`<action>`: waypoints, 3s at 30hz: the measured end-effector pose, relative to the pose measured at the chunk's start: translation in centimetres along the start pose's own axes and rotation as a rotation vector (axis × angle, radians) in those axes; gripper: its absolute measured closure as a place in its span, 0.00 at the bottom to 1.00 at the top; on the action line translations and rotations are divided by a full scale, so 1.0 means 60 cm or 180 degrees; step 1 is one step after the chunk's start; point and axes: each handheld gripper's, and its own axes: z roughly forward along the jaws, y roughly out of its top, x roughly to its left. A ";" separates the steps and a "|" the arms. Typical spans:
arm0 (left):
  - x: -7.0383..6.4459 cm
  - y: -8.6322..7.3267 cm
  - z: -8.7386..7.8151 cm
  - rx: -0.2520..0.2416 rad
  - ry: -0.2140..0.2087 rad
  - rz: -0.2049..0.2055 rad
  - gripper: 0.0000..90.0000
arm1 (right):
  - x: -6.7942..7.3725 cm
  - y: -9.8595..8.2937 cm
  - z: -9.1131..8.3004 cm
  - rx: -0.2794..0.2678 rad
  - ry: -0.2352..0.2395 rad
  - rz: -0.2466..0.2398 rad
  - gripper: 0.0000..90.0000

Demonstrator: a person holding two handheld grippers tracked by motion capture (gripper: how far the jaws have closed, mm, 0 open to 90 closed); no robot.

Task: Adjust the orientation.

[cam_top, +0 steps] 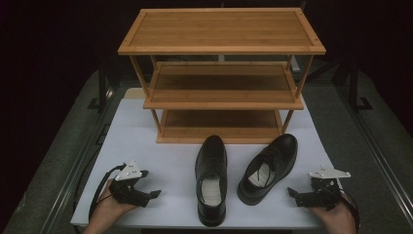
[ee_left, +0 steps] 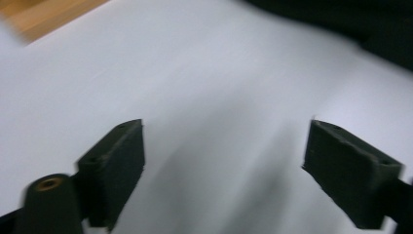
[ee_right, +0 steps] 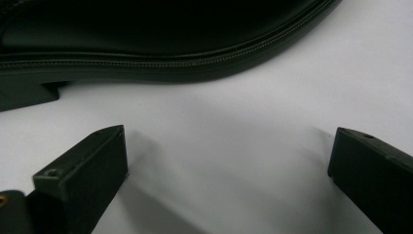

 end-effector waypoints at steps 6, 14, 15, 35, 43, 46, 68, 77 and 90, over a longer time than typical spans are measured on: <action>0.018 -0.034 -0.012 -0.0004 0.0143 -0.0123 0.01 | 0.000 0.000 0.000 0.0009 0.0001 0.0000 0.01; 0.014 -0.036 -0.009 0.0005 0.0215 -0.0063 0.01 | -0.004 0.003 -0.008 -0.0008 0.0008 0.0050 0.01; 0.014 -0.036 -0.009 0.0005 0.0214 -0.0063 0.01 | -0.004 0.004 -0.011 -0.0015 -0.0004 0.0058 0.01; 0.014 -0.038 -0.009 -0.0011 0.0218 -0.0057 0.01 | 0.009 0.054 -0.063 -0.0338 0.0300 0.0055 0.31; 0.014 -0.038 -0.009 -0.0010 0.0217 -0.0061 0.01 | -0.030 0.080 -0.042 -0.0327 0.0262 0.0046 0.76; 0.014 -0.038 -0.009 -0.0011 0.0215 -0.0065 0.01 | -0.055 0.096 -0.026 -0.0360 0.0232 0.0045 0.94; 0.014 -0.037 -0.009 -0.0013 0.0212 -0.0077 0.01 | -0.163 0.157 0.092 -0.0413 0.0055 0.0344 1.00; 0.014 -0.037 -0.009 -0.0012 0.0212 -0.0077 0.01 | -0.162 0.155 0.106 -0.0408 0.0101 0.0356 1.00; 0.014 -0.037 -0.009 -0.0014 0.0214 -0.0075 0.01 | -0.115 0.179 0.129 -0.0370 0.0350 0.0127 1.00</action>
